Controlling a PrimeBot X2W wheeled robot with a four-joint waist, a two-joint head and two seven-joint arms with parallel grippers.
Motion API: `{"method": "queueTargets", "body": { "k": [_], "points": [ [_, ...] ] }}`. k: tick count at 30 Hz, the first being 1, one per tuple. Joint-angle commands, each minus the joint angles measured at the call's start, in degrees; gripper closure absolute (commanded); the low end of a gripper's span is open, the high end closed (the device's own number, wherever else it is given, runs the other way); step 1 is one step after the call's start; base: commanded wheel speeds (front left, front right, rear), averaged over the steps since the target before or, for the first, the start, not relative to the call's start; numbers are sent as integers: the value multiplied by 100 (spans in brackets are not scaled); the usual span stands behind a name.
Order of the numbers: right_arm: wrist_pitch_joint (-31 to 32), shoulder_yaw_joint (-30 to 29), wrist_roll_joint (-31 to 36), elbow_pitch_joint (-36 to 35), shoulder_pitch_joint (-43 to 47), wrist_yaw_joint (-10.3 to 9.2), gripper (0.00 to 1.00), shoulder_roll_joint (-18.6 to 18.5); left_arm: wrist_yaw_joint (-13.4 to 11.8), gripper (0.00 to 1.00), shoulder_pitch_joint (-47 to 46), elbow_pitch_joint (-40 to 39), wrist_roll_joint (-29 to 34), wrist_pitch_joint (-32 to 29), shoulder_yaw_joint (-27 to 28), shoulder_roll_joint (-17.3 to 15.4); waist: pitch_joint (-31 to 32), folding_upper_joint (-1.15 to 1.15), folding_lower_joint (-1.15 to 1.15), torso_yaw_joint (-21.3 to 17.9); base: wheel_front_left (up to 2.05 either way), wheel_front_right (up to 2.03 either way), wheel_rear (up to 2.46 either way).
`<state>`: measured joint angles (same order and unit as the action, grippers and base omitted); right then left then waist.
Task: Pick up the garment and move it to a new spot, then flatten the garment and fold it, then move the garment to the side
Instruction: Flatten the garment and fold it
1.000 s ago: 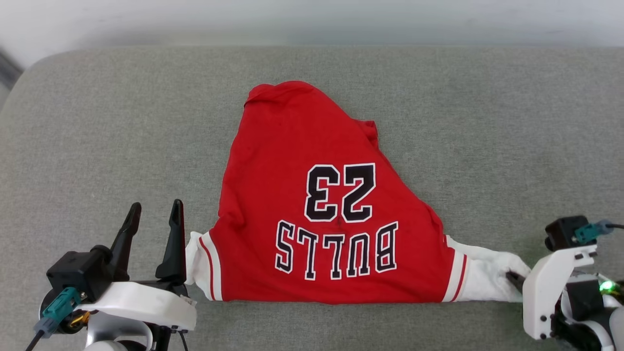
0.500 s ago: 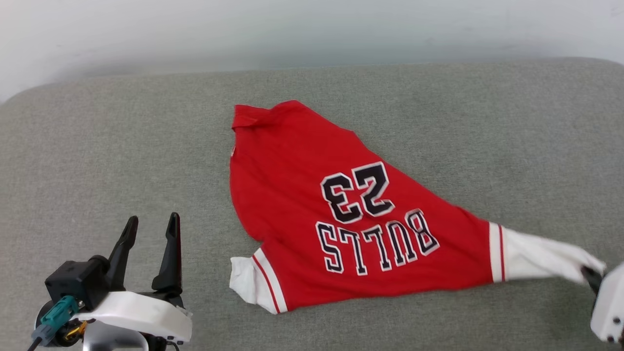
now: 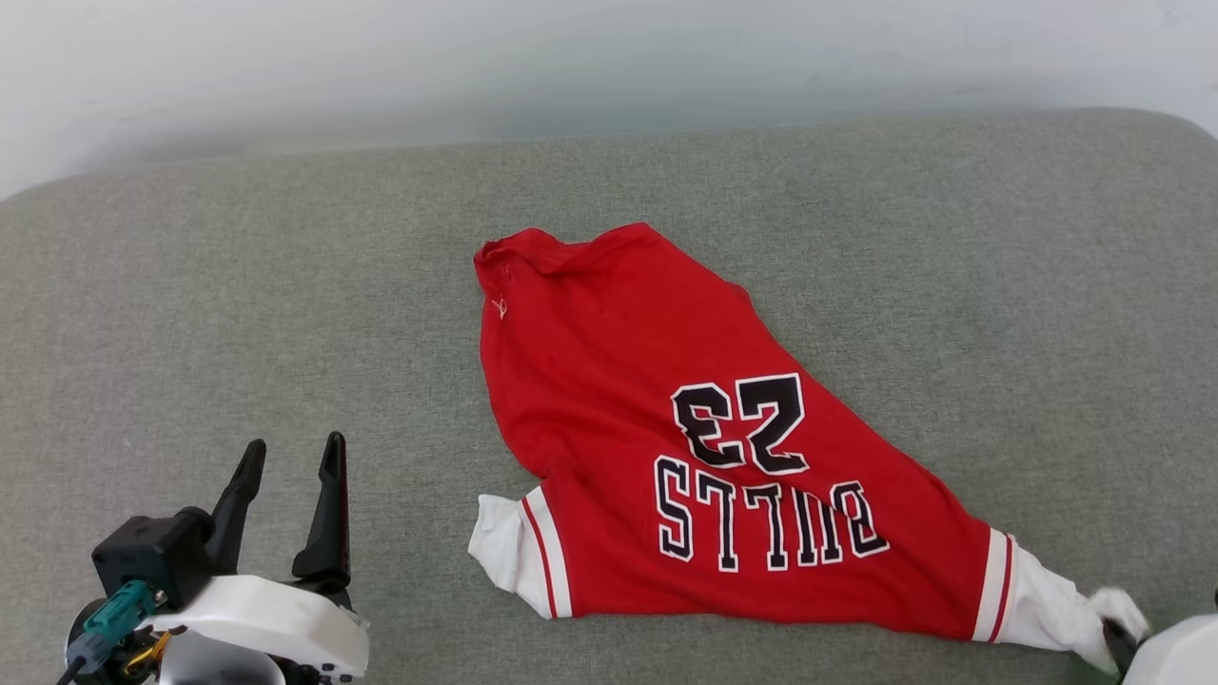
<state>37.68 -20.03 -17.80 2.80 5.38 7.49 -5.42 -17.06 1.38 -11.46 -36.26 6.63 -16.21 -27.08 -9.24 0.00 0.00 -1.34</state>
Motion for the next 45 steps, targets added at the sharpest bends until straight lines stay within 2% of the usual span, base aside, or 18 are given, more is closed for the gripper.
{"method": "queueTargets", "body": {
  "k": [1, 8, 11, 13, 16, 25, 28, 38, 39, 40, 41, 42, 45],
  "points": [
    [-301, 87, 34, -16, -86, 0, 0, -52, 5, 0, -2, 14, 27, -11, -7, -22, 21, 0, 0, 7, 0, 0, 0],
    [-2132, 391, 153, -255, -271, -1, 0, -13, -25, 0, 73, 49, 4, 13, -42, 2, 198, 0, 0, 12, 0, 0, 0],
    [-2572, 544, 178, -356, -327, -1, 0, -27, -43, 0, 96, 28, 10, 29, -56, 14, 282, 0, 0, 9, 0, 0, 0],
    [-2572, 622, 209, -370, -343, -1, 0, -76, -50, 0, 113, 13, 12, 31, -67, 20, 332, 0, 0, 16, 0, 0, 0],
    [-2282, 846, 126, -341, -509, 0, 0, -212, -56, 0, 104, -13, 31, 2, -92, 12, 351, 0, 0, 25, 0, 0, 0],
    [-44, 2169, -406, 160, -1515, -1, 0, -1096, 49, 0, -210, -100, 89, 6, -246, 69, 8, 0, 0, 296, 0, 0, 0],
    [544, 2511, -612, 312, -1860, -1, 0, -1276, 122, 0, -395, -90, 126, 19, -317, 115, -172, 0, 0, 430, 0, 0, 0],
    [1290, 3469, -942, 1053, -2560, -1, 0, -1561, 287, 0, -772, 91, 129, 105, -456, 240, -558, 0, 0, 639, 0, 0, 0],
    [1412, 3638, -1025, 1237, -2578, 0, 14, -1582, 310, 0, -808, 151, 113, 116, -477, 265, -570, 0, 0, 669, 0, 0, 0],
    [1412, 3638, -1025, 1237, -2578, 0, 14, -1582, 310, 0, -808, 151, 113, 116, -477, 265, -570, 0, 0, 669, 0, 0, 0],
    [1416, 3711, -1063, 1286, -2602, 0, 65, -1602, 325, 0, -824, 177, 101, 118, -485, 277, -575, 0, 0, 679, 0, 0, 0],
    [1343, 3872, -1153, 1319, -2817, 0, 100, -1623, 318, 0, -834, 221, 77, 160, -459, 292, -586, 0, 0, 662, 0, 0, 0],
    [1116, 3871, -1163, 1250, -3212, -1, 100, -1682, 304, 0, -828, 237, 51, 167, -442, 289, -615, 0, 0, 633, 0, 0, 0]
  ]
}}
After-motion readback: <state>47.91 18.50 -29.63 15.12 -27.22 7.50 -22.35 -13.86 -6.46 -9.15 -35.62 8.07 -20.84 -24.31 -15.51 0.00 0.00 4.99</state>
